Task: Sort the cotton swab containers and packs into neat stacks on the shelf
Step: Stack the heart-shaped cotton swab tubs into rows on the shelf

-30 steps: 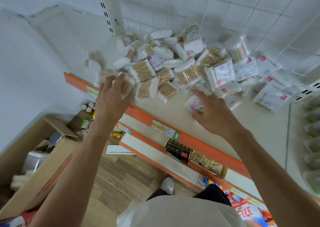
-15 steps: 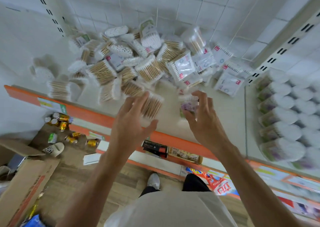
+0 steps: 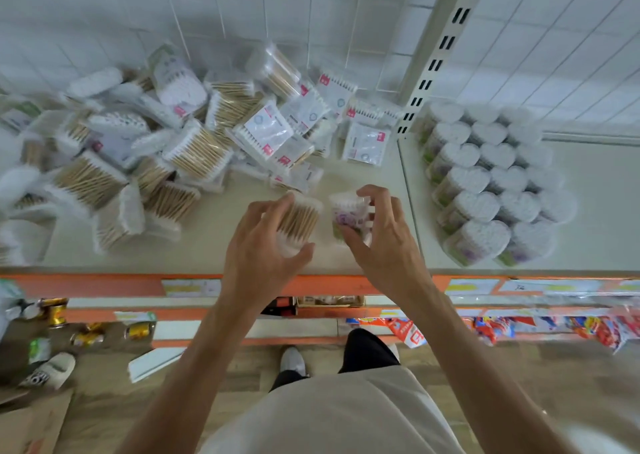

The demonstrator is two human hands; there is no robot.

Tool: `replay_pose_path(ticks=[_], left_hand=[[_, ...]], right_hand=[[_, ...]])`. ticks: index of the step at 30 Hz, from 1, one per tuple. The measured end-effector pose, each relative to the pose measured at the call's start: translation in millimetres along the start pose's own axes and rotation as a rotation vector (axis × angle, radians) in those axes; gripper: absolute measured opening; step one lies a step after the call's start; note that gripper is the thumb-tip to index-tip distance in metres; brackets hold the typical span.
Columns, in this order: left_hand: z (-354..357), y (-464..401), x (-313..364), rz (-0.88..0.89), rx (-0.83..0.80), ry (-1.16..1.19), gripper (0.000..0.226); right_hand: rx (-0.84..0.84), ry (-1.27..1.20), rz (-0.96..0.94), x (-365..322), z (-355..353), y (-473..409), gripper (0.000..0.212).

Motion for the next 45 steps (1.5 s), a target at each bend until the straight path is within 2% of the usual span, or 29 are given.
replay_pose_path(ticks=[13,17,22,35,41,45], left_hand=[[6.9,1.2,14.1,0.004,-0.037,-0.029,0.074],[8.8,-3.6,26.8,0.053,-0.011,0.002,0.071],[17.9,-22.0,59.4,0.120,0.021,0.071,0.069],[104.7,-59.1,184.8,0.305,-0.033,0.177,0.069],[146.9,-59.8,236.2,0.330,-0.049,0.174,0.069],[170.2,-54.3,253.5,0.299,0.001,0.141,0.067]], right_hand=[[-0.005,-0.065,-0.024,8.4,-1.0,-1.0,0.043],[0.080,-0.215,-0.031,7.6,-19.3,2.2,0.040],[0.209,-0.173,-0.038,14.8,-68.1,2.9,0.053],[0.444,-0.157,0.029,103.2,-195.9,24.7,0.052],[0.481,-0.139,0.061,161.6,-247.0,39.6,0.050],[0.425,-0.161,0.067,196.1,-250.2,54.2,0.052]])
Point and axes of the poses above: each hand's wrist, its own y-axis away from the middle knuckle, its own z-axis out of the palm, x = y × z, the point moved 5 cm from there along -y, towards the middle knuckle, and after that the axes turned 4 degrees about y, right-handed, at the moved point
